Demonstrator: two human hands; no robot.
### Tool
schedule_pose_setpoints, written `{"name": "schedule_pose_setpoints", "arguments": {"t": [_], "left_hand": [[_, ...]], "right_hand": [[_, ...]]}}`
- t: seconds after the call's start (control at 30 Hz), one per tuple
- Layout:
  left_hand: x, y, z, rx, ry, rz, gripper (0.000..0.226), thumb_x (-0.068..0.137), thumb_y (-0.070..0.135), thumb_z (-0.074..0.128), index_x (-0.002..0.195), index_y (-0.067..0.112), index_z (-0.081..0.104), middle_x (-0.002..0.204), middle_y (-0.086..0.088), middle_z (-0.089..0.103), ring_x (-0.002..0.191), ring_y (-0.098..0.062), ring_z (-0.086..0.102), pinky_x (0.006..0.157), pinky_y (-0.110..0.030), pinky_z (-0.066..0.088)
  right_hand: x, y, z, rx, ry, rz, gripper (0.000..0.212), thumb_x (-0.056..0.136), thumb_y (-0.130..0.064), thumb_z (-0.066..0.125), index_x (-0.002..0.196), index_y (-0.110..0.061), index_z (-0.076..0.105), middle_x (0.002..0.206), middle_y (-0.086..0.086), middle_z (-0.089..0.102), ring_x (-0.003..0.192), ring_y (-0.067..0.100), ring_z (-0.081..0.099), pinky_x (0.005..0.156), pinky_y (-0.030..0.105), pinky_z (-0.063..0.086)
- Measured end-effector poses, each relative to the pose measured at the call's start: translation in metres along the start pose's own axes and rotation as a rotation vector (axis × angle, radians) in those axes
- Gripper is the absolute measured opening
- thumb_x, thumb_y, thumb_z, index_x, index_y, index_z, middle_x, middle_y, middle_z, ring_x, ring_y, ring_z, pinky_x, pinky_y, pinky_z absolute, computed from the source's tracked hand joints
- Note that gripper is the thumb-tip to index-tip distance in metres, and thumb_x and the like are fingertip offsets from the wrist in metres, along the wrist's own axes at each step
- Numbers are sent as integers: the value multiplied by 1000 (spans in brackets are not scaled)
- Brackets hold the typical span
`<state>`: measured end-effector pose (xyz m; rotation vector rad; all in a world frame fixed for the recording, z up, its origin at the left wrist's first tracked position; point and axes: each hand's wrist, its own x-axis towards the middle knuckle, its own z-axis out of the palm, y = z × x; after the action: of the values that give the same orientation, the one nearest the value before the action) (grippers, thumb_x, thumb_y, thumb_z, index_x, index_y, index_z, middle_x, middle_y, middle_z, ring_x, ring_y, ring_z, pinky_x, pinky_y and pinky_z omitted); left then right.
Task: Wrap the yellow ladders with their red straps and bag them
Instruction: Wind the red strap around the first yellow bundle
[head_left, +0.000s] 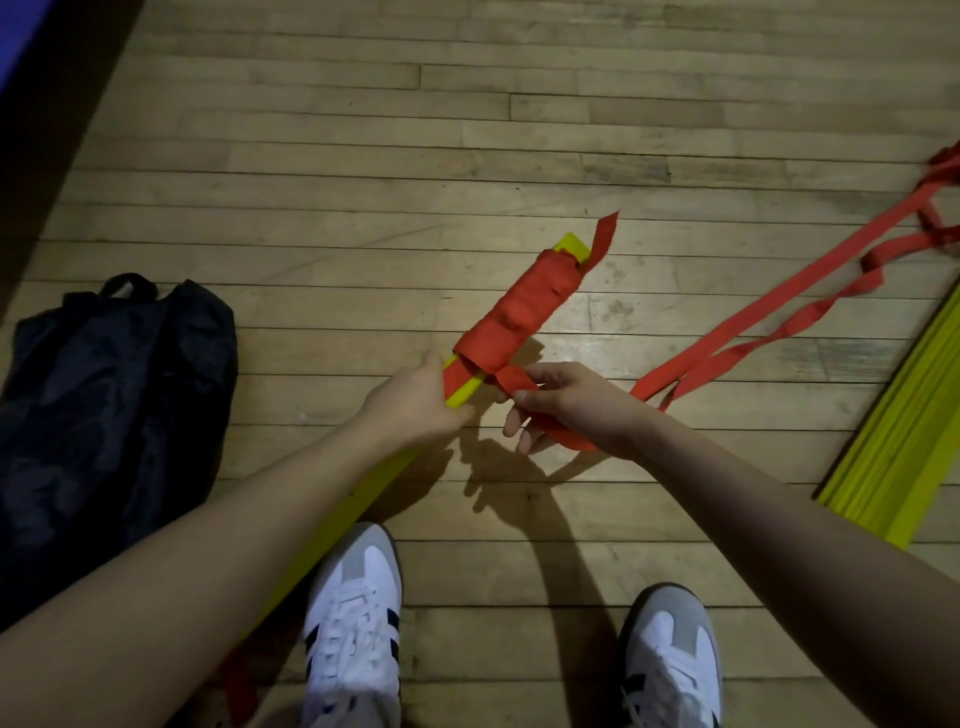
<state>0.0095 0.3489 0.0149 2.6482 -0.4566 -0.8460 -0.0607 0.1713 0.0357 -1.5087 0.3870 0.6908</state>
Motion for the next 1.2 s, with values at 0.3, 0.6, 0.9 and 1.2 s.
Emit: {"name": "schedule_pose_setpoints", "arguments": {"t": [0.3,0.6,0.9,1.2], "left_hand": [[-6,6,5,-53,192,36,44,89,26,65,117,17,31,106,-8,57,87,-24,60,65,-32,46],[6,9,0,-184,-94,6,49,90,27,58,117,20,17,113,-14,44,95,-29,57,70,-34,47],[-8,8,17,447,285,237,57,93,47,51,133,12,31,121,-9,50,104,-25,57,76,-34,44],[-5,19,6,296,232,207,57,96,48,46,132,8,29,111,-12,60,99,-30,59,72,-36,40]], "right_hand": [[-1,9,3,-130,75,-2,23,102,-10,42,115,5,54,76,11,66,61,23,60,61,30,52],[3,15,8,-208,132,-58,15,102,-13,41,108,-5,52,77,8,61,60,23,59,54,30,52],[9,24,4,-167,239,-141,21,102,-13,41,86,-9,53,66,7,57,49,19,44,46,27,36],[9,29,10,-302,282,-152,24,101,-14,41,85,-8,58,61,2,57,45,10,45,49,19,38]]}}
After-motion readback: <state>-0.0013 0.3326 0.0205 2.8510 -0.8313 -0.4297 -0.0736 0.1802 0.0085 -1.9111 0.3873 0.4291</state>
